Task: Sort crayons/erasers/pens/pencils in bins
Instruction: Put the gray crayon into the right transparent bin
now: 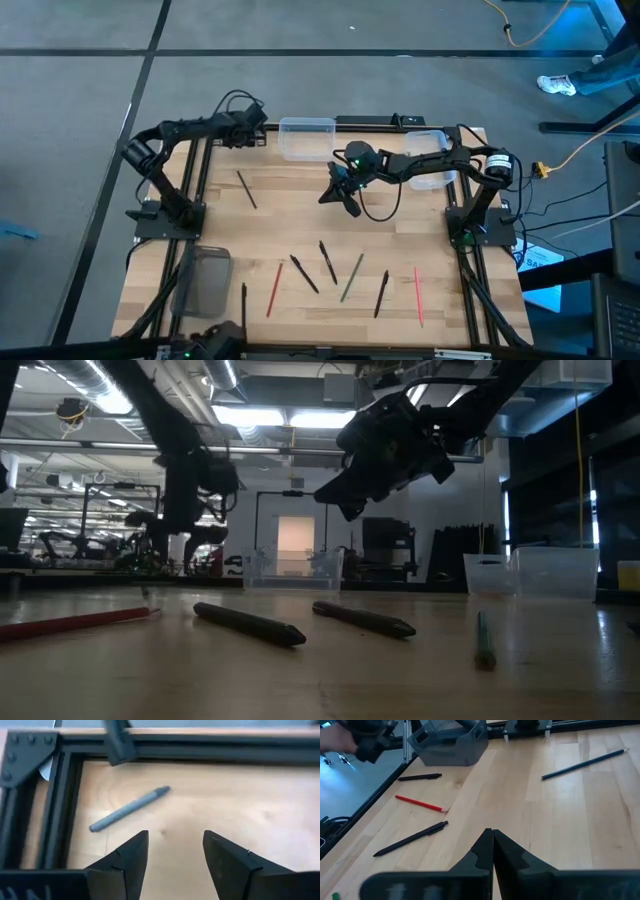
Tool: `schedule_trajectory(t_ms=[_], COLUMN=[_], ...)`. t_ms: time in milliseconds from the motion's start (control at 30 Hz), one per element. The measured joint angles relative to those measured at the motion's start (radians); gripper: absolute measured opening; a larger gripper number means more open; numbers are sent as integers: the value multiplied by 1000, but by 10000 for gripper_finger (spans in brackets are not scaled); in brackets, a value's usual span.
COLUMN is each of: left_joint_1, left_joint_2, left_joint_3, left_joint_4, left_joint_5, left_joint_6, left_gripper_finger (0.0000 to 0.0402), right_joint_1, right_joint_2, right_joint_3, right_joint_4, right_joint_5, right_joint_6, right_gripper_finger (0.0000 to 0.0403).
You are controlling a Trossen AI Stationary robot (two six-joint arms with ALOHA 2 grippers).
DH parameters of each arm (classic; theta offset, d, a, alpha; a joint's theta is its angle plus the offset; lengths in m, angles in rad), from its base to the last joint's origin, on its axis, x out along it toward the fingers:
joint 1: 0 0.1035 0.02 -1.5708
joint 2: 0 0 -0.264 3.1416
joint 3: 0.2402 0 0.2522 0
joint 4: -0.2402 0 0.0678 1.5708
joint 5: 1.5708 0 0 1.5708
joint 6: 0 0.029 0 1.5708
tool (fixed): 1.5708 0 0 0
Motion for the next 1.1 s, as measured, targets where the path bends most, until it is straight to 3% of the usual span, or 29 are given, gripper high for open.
schedule_trajectory(t_ms=[233, 467, 833, 1100], left_joint_1=[16, 158, 220, 245], left_joint_2=[2, 64, 251, 281], left_joint_3=[216, 277, 278, 278], left_joint_4=[-269, -376, -388, -282], left_joint_5=[14, 87, 94, 109], left_joint_6=[232, 406, 611, 573], left_gripper_finger=[183, 183, 183, 183], right_joint_1=[0, 0, 1, 1], right_joint_2=[0, 0, 0, 0], right_joint_3=[0, 0, 0, 0], right_joint_4=[39, 64, 74, 80], right_joint_5=[1, 1, 4, 11], right_joint_6=[15, 63, 90, 90], right_gripper_finger=[10, 10, 10, 10])
